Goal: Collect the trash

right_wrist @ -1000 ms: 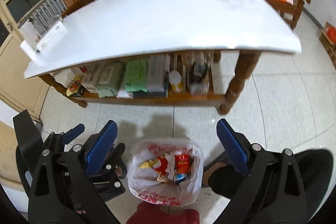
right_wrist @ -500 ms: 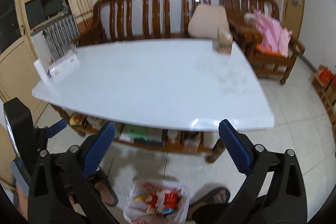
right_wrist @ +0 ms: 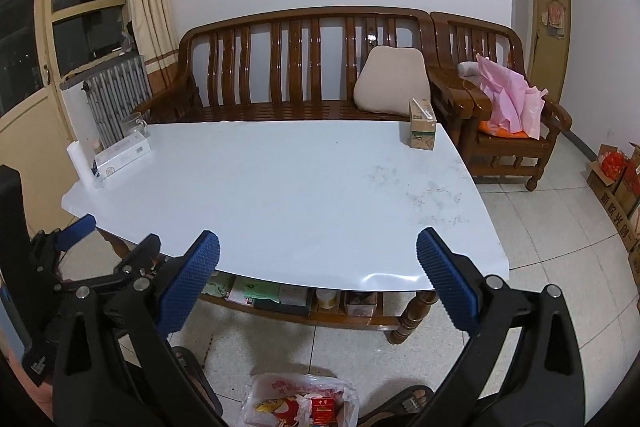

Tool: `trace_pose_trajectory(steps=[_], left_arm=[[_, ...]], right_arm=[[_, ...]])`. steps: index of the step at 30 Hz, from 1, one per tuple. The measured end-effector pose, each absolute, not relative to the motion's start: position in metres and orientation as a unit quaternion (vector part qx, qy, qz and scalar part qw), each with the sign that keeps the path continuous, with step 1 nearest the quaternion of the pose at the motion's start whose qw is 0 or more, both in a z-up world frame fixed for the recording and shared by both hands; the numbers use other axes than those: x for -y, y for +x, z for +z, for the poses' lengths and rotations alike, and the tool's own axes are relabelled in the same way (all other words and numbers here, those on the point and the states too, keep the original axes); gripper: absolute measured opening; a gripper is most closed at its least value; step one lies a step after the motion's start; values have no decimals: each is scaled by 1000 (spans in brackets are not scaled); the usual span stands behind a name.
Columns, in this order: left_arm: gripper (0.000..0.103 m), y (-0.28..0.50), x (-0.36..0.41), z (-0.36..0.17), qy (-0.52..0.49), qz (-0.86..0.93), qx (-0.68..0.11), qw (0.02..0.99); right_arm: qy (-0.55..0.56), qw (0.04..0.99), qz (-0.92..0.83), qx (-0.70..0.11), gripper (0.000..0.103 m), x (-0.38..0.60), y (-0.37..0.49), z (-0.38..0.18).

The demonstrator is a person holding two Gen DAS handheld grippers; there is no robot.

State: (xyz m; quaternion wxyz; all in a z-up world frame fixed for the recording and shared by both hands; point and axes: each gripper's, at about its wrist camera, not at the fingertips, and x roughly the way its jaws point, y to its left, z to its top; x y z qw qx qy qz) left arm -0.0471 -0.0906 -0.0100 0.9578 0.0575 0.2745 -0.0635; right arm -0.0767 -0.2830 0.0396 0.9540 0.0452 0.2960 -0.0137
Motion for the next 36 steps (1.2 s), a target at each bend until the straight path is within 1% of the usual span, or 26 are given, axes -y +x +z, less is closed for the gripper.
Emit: trace_pose_trajectory(steps=[36], left_arm=[[95,-51,91,4,58,-63,-264,961]], right_arm=[[49,955,-19,-291,96,286,-78,45]])
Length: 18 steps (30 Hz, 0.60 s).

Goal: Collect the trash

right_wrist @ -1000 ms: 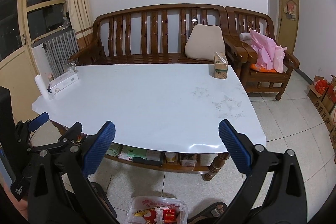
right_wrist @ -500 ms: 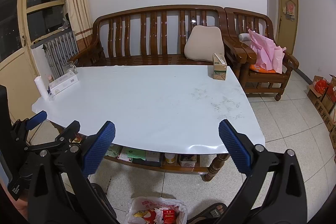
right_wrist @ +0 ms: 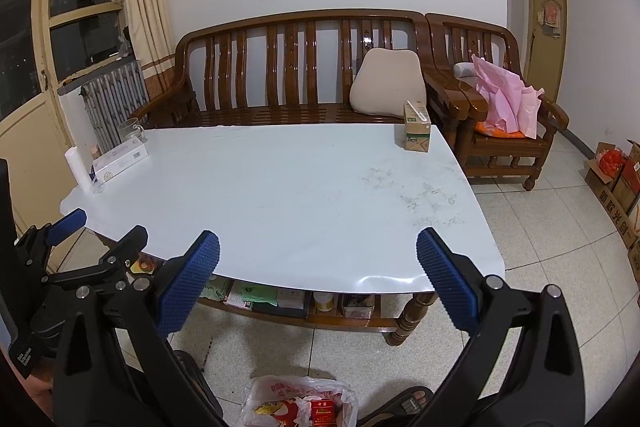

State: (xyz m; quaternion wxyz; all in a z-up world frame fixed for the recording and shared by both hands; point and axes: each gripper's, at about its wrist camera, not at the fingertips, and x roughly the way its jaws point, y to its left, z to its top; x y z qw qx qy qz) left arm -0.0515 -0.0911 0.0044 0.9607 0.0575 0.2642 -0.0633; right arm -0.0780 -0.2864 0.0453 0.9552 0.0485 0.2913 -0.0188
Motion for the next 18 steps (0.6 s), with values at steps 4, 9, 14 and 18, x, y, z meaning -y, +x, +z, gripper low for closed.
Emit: trace_pose_trajectory(steps=[4,9,14,18], left_arm=[[95,-49,90,9,53,-62,-263,961],[95,-47,88,14,49,-58,-258,963],[95,-46,84,13,37,-59,-260,963],[95,-44,79,9,30,-52,-269,961]], right_arm=[[49,955,-19,-291,96,286,-78,45],[50,955,-18,-291,96,285,-77,45],[48,955,-18,-292,96,285,-77,45],[48,954,-18,-297,96,284,-76,42]])
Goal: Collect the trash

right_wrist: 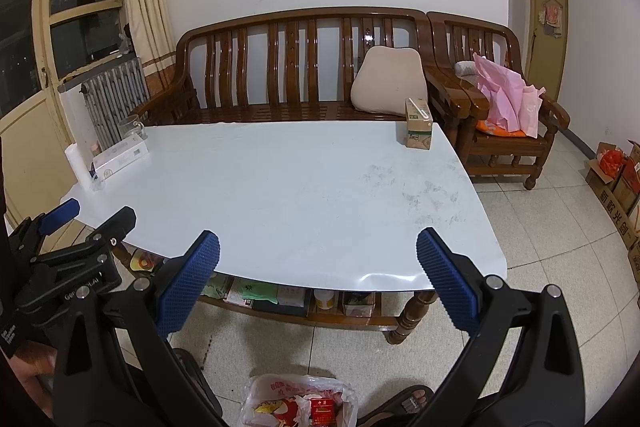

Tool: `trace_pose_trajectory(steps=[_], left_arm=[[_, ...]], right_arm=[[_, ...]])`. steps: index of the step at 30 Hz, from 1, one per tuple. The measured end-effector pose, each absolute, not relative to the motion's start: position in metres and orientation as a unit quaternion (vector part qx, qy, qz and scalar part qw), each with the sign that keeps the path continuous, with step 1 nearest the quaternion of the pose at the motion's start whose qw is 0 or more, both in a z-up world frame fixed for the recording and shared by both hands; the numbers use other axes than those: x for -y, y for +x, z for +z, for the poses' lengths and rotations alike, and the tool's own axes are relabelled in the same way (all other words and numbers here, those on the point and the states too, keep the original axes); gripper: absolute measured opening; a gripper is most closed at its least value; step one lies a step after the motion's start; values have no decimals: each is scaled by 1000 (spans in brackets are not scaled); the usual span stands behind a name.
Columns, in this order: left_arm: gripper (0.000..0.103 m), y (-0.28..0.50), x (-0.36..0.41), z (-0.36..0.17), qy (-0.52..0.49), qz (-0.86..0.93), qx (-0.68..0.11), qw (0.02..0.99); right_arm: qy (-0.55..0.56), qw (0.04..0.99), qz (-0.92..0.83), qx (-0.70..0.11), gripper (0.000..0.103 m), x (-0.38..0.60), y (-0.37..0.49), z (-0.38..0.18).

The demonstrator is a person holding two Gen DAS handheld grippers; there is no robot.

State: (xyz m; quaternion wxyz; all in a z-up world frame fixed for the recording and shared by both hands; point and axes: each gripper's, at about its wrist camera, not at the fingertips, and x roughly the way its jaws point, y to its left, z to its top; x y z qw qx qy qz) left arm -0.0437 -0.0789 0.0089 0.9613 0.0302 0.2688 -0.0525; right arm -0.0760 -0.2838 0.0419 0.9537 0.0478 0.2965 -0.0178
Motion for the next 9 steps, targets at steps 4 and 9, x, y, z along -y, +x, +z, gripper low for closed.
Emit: trace_pose_trajectory(steps=[4,9], left_arm=[[95,-41,74,9,18,-57,-276,959],[95,-41,74,10,29,-46,-270,961]], right_arm=[[48,954,-19,-297,96,283,-76,41],[47,954,-21,-295,96,283,-74,41]])
